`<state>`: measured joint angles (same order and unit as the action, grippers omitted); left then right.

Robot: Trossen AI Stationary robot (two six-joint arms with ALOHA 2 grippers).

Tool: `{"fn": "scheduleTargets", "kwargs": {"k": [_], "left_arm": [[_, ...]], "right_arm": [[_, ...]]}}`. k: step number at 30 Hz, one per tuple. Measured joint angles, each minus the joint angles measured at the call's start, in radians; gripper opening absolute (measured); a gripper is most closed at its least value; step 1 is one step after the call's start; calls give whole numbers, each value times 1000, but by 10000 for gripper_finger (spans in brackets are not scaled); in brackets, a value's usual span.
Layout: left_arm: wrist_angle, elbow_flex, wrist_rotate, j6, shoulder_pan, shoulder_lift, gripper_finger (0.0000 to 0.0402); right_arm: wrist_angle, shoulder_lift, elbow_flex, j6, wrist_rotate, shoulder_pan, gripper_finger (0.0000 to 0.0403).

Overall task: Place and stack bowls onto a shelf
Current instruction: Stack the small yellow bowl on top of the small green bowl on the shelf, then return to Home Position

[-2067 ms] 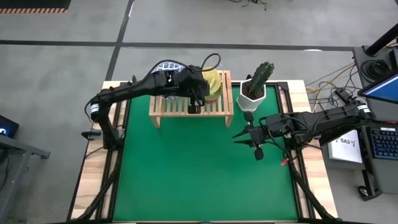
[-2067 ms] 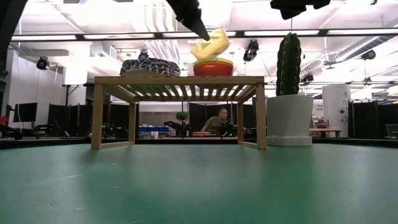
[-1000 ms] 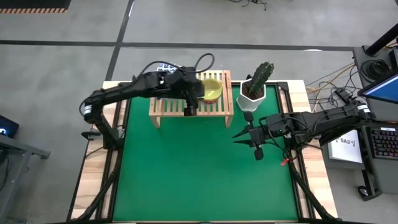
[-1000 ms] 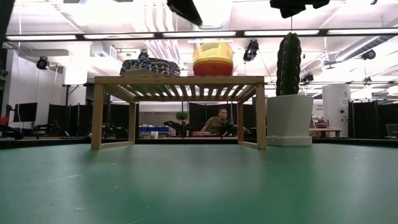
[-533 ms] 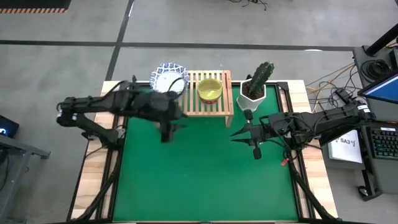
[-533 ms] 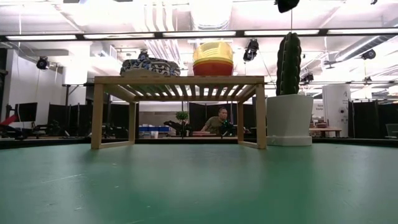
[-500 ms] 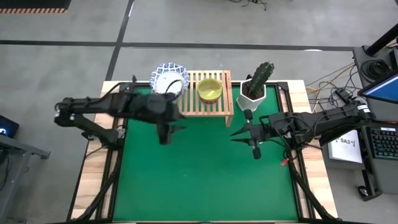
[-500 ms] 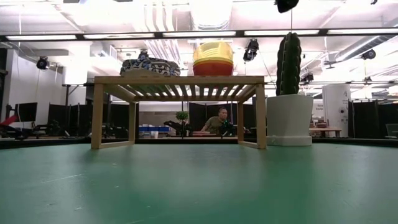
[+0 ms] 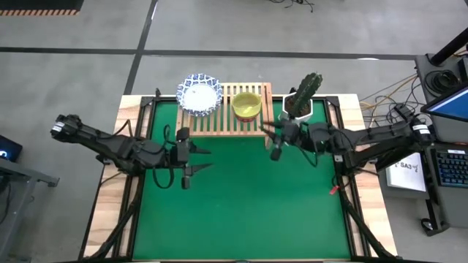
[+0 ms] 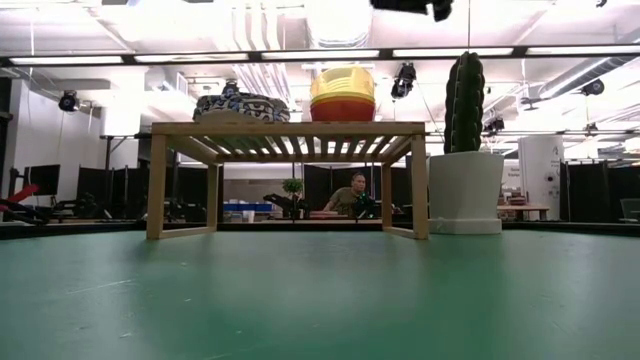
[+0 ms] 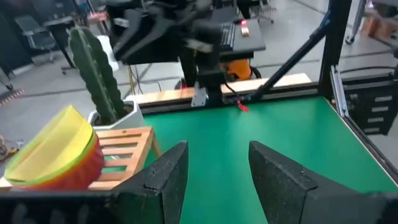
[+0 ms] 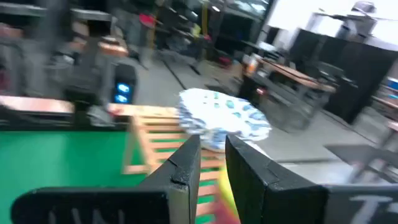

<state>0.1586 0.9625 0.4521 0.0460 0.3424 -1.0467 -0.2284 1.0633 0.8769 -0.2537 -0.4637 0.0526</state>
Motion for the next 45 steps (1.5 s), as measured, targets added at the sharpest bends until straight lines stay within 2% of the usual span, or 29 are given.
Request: {"fn": "scheduleTargets", "kwargs": {"k": [8, 11, 14, 21, 26, 28, 31, 34, 38, 40, 45], "left_arm": [[-53, -36, 5, 13, 2, 6, 152], [-53, -35, 5, 13, 2, 6, 152], [-52, -35, 5, 12, 2, 6, 152], [-46, -35, 4, -3, 3, 6, 152], [1, -35, 2, -5, 15, 6, 152], [53, -35, 2, -7, 25, 10, 152], [180, -38, 4, -20, 44, 33, 152], [260, -60, 6, -77, 63, 87, 152], [255, -171, 7, -114, 78, 208, 146], [215, -250, 8, -121, 78, 279, 141], [81, -447, 11, -134, 69, 473, 122]], "right_arm": [[93, 177, 169, 14, 5, -233, 15], [159, 226, 220, 48, 109, -288, 10], [216, 275, 259, 83, 200, -305, 9], [237, 339, 281, 85, 195, -307, 9], [236, 329, 281, 87, 177, -304, 9], [232, 313, 276, 83, 202, -295, 9], [224, 271, 231, 68, 322, -283, 9], [203, 213, 138, 49, 504, -277, 9], [104, 125, -33, 21, 748, -275, 9], [28, 91, -127, 34, 779, -274, 9], [-99, -3, -303, 52, 777, -276, 9]]}}
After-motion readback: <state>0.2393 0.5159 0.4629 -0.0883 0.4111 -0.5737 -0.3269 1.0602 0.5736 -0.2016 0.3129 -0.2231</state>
